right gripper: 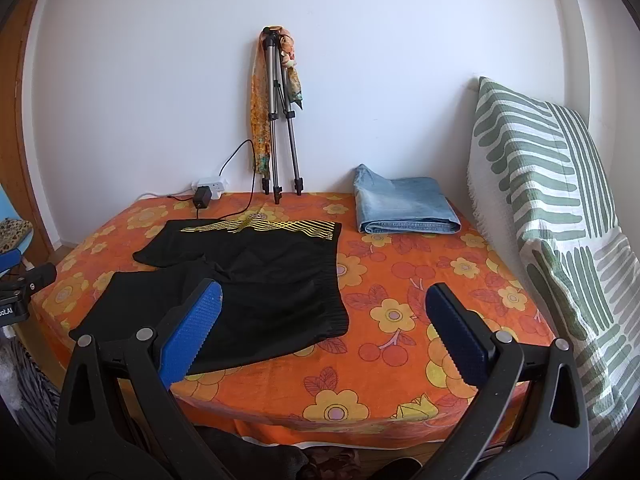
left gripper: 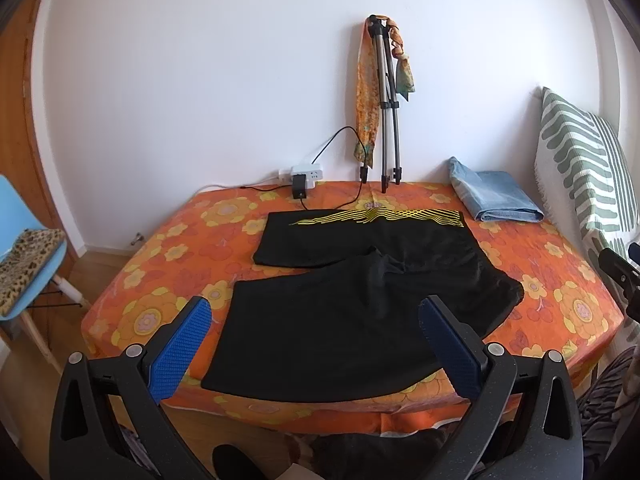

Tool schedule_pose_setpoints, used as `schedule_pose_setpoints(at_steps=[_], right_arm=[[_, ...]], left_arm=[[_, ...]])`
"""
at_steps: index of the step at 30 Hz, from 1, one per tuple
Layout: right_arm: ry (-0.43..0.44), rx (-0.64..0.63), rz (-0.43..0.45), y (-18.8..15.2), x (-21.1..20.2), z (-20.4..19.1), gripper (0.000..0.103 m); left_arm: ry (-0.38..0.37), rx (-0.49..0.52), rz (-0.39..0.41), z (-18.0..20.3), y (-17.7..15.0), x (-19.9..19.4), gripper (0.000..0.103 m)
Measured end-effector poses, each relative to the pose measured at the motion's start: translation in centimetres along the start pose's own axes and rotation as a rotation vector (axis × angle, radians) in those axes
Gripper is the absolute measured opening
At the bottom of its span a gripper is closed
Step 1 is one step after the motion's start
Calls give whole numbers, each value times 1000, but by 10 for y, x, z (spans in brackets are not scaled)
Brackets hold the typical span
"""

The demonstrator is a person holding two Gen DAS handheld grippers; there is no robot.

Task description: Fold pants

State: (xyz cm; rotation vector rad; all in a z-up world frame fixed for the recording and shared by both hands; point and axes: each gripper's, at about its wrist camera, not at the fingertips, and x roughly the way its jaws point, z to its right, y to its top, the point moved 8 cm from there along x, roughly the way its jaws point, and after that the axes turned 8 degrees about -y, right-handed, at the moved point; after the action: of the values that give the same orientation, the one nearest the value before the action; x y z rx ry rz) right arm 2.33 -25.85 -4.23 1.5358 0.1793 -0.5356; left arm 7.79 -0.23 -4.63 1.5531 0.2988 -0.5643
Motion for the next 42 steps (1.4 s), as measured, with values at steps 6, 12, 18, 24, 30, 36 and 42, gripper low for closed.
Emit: schedule_pose_setpoints(at_steps=[6,12,18,24,30,36,42], right_arm=[[-1,0,-1,-1,1,-1,103],[-1,0,-2,-1,1,0,103],[2,2,-3,-1,-2,-2,103],[2,2,-5,-1,-1,-1,103],[3,3,-8,-2,-1,-1,103],[3,2,-7,-4,0,-2,103],[4,3,-10,-3,0,-1,103]], left_arm=[[2,0,3,-1,1,-1,103],[6,-1,5,-4,2,-3,103],[7,0,6,-4,2,-3,103],[8,-5,7,-6,3,-3,103],[8,-7,8,-7,2,-3,103],[10,-12,6,-9,3,-3,103],[10,-13,6,-10,3,-3,103]])
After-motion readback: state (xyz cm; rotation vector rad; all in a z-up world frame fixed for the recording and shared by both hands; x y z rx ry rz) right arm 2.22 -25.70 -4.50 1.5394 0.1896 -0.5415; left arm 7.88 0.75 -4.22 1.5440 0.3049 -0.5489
